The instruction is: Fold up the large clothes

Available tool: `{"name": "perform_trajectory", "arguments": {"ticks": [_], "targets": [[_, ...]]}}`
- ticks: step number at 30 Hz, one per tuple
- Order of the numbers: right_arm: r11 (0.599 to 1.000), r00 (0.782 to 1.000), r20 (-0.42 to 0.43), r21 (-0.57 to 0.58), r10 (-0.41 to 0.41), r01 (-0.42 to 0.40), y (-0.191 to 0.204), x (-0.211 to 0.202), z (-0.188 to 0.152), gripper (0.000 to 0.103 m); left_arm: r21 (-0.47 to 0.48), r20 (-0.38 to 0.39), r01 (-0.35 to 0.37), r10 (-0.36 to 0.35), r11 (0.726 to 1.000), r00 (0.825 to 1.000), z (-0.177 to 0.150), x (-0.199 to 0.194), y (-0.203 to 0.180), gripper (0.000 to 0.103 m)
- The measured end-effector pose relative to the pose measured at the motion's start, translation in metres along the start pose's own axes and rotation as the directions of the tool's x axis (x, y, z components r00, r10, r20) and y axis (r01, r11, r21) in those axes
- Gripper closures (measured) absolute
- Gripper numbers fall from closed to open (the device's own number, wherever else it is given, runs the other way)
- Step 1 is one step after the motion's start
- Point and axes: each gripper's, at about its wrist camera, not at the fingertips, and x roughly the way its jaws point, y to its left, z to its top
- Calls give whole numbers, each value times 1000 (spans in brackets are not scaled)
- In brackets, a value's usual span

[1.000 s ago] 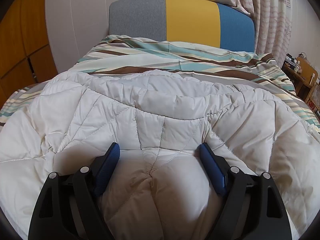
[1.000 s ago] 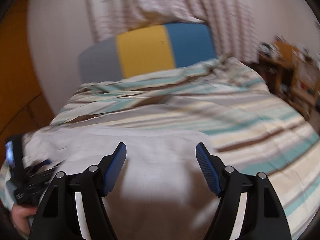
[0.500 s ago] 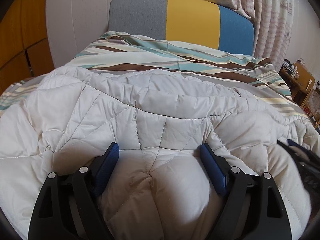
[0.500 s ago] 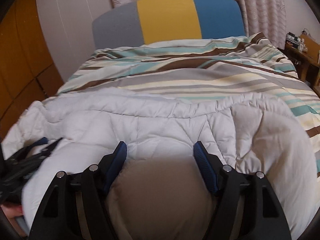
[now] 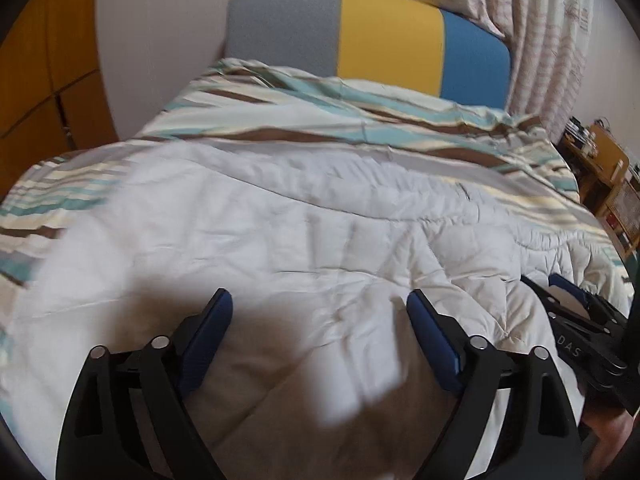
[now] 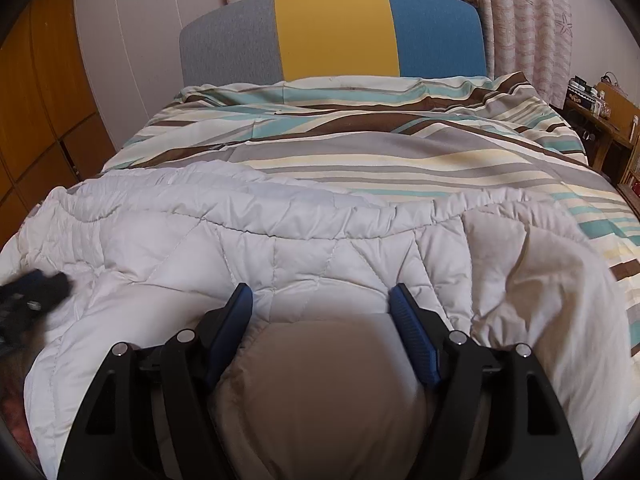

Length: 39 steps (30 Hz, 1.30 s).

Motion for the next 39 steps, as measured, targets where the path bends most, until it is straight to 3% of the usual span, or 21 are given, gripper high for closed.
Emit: {"name": "perform_trajectory", "arguments": {"ticks": [5, 8, 11, 14, 17, 21, 30, 36, 39], "targets": [[998, 998, 33, -48, -47, 49, 17, -30, 3, 29, 6, 39, -55, 55, 998, 998, 10, -19, 11, 11], [997, 996, 83, -71, -12, 18, 34, -51, 4, 29, -1, 43, -110, 110, 994, 993, 12, -19, 21, 11], [995, 995, 90, -93, 36, -27, 53, -56, 7, 29, -30, 20, -77, 78, 997, 997, 12, -14, 28, 11], [993, 997, 60, -106, 49, -43, 65, -41, 9, 29, -16, -9, -102, 102, 995, 995, 8, -1, 28, 10], [994, 999, 15, -99, 52, -51, 65, -19, 2, 29, 23, -8, -121, 122, 992, 993, -2, 14, 28, 3], [993, 999, -3, -106, 52, -52, 65, -1, -5, 26, 6, 24, -97, 97, 995, 995, -9, 23, 31, 3], [993, 1000, 1, -112, 32, -31, 65, 14, -9, 24, -18, -2, -50, 50, 999, 999, -7, 33, 37, 3], [992, 1000, 8, -120, 30, -29, 65, 15, -10, 23, 12, 56, -29, 28, 1000, 998, -31, -12, 40, 3], [992, 999, 6, -121, 34, -33, 66, 15, -11, 23, 36, 119, -72, 67, 997, 991, -58, -48, 43, 3]]}}
